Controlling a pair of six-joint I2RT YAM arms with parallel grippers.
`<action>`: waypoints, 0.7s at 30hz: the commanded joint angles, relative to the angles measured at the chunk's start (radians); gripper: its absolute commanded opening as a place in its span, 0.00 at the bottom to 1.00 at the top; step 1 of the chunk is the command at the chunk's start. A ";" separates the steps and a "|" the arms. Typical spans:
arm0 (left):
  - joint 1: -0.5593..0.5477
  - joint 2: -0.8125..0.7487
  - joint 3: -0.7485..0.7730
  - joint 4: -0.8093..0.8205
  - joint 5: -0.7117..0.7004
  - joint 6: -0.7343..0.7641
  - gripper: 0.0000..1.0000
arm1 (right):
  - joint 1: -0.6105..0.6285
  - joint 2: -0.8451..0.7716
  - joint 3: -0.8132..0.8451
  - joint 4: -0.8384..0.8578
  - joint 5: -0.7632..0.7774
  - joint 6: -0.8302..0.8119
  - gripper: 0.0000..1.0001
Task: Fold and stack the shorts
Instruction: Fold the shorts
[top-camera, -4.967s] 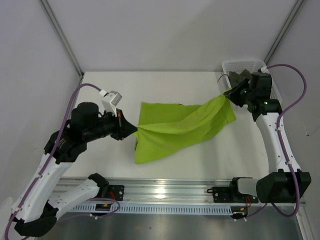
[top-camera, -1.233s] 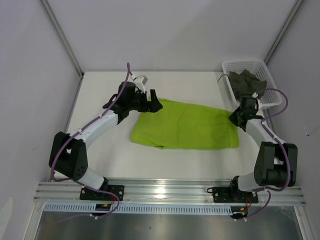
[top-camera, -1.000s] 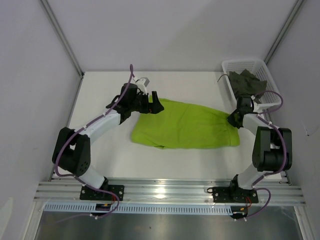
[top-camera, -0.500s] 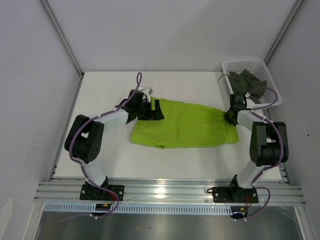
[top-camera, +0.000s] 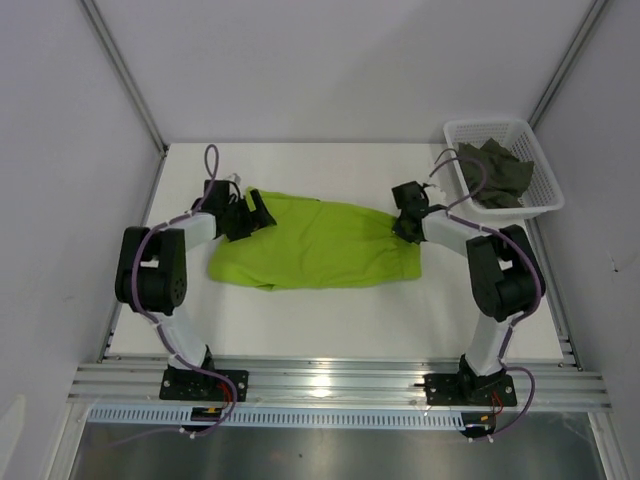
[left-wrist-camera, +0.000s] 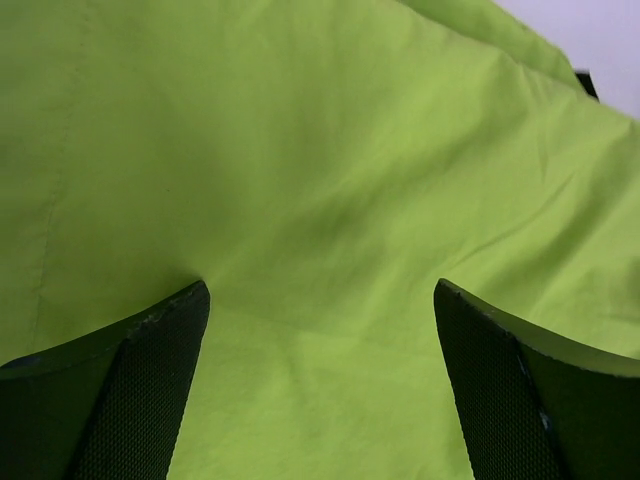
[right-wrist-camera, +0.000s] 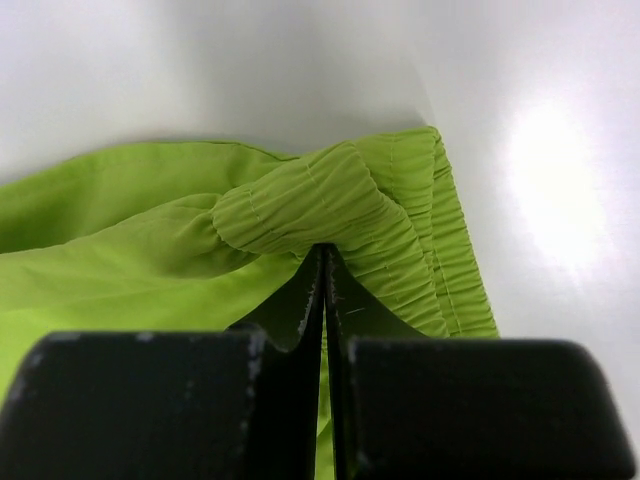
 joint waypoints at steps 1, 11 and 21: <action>0.063 -0.086 -0.082 0.005 -0.098 -0.030 0.96 | 0.101 0.084 0.080 -0.084 0.019 0.059 0.00; -0.065 -0.282 -0.101 0.001 -0.229 -0.027 0.95 | 0.111 -0.070 0.040 -0.069 -0.074 0.008 0.36; -0.325 -0.350 -0.038 -0.024 -0.258 0.015 0.95 | -0.034 -0.344 -0.202 0.088 -0.425 -0.116 0.79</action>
